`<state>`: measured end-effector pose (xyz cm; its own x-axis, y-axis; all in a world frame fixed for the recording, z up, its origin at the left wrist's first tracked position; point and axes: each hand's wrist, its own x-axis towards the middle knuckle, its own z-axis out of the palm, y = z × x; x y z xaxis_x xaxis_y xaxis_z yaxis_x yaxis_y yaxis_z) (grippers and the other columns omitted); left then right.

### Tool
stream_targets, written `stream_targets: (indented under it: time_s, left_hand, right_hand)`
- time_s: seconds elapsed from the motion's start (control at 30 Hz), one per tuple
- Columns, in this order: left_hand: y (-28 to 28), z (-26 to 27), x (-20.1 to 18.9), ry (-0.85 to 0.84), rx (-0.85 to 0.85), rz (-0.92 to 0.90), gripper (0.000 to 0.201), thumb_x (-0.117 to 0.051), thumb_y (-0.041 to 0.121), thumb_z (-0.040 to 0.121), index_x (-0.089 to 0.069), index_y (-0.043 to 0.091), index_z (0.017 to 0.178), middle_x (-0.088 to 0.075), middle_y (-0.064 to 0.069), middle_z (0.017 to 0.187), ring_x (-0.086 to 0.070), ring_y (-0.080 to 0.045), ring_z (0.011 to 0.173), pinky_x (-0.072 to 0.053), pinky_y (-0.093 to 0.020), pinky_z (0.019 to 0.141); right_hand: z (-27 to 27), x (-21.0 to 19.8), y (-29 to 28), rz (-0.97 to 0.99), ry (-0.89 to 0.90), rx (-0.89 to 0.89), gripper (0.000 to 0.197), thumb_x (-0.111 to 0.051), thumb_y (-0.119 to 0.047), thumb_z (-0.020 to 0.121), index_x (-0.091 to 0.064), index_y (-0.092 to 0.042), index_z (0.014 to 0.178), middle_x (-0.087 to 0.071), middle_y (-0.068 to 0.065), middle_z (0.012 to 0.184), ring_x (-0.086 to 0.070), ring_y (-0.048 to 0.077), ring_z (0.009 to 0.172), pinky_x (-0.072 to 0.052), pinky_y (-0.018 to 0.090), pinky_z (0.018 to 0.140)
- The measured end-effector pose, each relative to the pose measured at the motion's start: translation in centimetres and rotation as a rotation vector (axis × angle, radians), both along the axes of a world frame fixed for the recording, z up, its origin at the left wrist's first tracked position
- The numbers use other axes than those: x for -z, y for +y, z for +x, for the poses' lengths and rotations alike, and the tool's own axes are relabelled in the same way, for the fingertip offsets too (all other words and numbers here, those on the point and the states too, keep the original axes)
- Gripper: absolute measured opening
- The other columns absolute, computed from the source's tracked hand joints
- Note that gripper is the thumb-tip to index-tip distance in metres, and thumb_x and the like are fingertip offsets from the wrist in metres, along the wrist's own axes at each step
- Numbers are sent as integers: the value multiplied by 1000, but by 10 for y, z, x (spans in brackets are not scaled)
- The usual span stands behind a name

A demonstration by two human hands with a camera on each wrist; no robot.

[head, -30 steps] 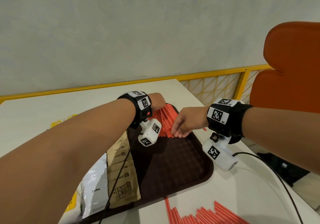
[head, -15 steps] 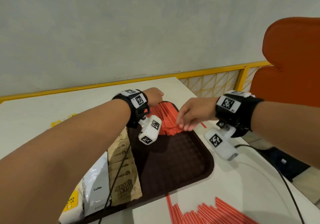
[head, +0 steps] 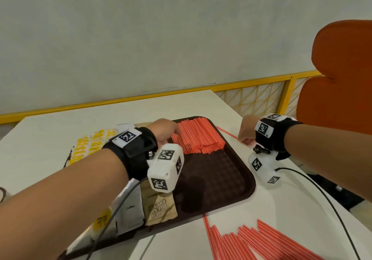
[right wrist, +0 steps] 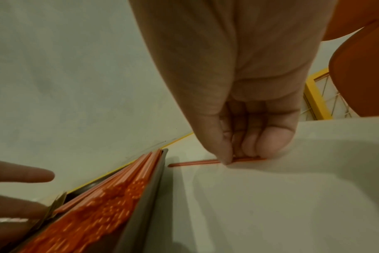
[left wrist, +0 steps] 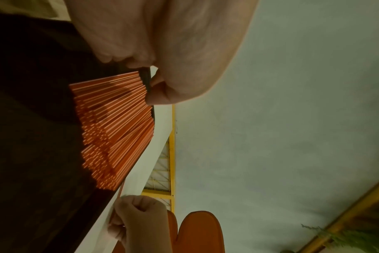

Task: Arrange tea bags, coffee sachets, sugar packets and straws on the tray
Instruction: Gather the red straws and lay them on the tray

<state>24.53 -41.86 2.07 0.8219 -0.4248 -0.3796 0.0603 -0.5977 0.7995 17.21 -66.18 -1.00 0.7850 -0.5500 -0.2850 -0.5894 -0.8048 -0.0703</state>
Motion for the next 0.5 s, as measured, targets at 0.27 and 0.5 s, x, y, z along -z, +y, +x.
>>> stream_targets:
  time_s: [0.27, 0.5]
  left_hand:
    - [-15, -12, 14, 72, -40, -15, 47, -40, 0, 97, -31, -5, 143, -32, -22, 150, -36, -36, 136, -36, -40, 109]
    - [-12, -5, 12, 137, -24, 12, 48, -45, 4, 94, -38, -1, 141, -43, -17, 143, -44, -31, 130, -38, -43, 109]
  right_hand:
    - [-11, -1, 16, -30, -8, -25, 31, -65, -23, 81, -49, -11, 58, -53, 1, 57, -56, 18, 57, -54, 32, 72]
    - [-23, -11, 24, -9, 27, -75, 8, -65, -14, 82, -68, -12, 75, -66, 0, 72, -66, 16, 70, -54, 25, 64]
